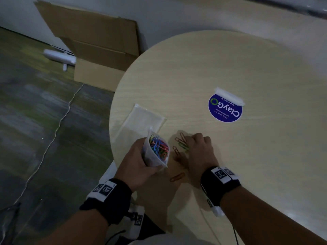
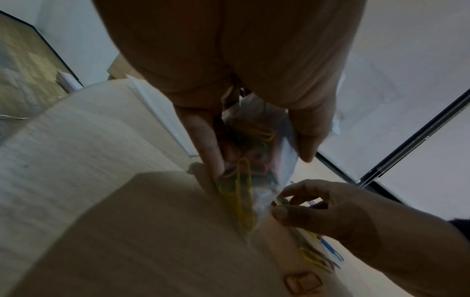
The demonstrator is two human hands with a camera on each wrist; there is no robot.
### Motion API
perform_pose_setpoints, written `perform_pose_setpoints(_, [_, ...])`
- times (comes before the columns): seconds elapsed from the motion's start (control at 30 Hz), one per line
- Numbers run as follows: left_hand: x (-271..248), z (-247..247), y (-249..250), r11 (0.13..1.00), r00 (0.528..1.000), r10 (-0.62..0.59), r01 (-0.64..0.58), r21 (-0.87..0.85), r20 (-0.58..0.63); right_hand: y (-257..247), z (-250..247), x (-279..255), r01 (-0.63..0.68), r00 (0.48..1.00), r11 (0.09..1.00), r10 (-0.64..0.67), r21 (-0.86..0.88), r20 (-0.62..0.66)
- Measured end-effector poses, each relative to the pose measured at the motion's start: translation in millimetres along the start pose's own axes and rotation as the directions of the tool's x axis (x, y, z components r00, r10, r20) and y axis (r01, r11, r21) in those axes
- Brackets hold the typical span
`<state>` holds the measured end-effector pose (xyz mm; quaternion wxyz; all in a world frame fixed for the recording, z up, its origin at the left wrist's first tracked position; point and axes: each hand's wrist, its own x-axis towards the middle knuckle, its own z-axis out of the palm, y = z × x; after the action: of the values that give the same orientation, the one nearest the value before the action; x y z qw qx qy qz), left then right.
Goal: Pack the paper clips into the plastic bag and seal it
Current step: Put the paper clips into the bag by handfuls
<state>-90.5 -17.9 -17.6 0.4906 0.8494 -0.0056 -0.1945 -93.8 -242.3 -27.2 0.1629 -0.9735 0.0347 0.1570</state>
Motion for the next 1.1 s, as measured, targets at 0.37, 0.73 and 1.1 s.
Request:
perform_pose_setpoints(0.37, [2.7, 5.2, 3.7, 0.999, 1.0, 0.014, -0.014, 0.033, 0.006, 3.6, -6.6, -1.5, -0.027, 0.995, 1.0, 0.026, 0.012, 0.091])
perform_pose_setpoints(0.73, [4.5, 10.8, 13.2, 0.998, 0.999, 0.026, -0.028, 0.053, 0.036, 19.8, -19.4, -12.7, -0.096, 0.995, 0.978, 0.095, 0.184, 0.013])
perform_pose_setpoints(1.1, [13.1, 24.8, 15.2, 0.999, 1.0, -0.005, 0.006, 0.054, -0.014, -25.1, -120.2, -39.2, 0.026, 1.0, 0.909, -0.029, 0.416, 0.0])
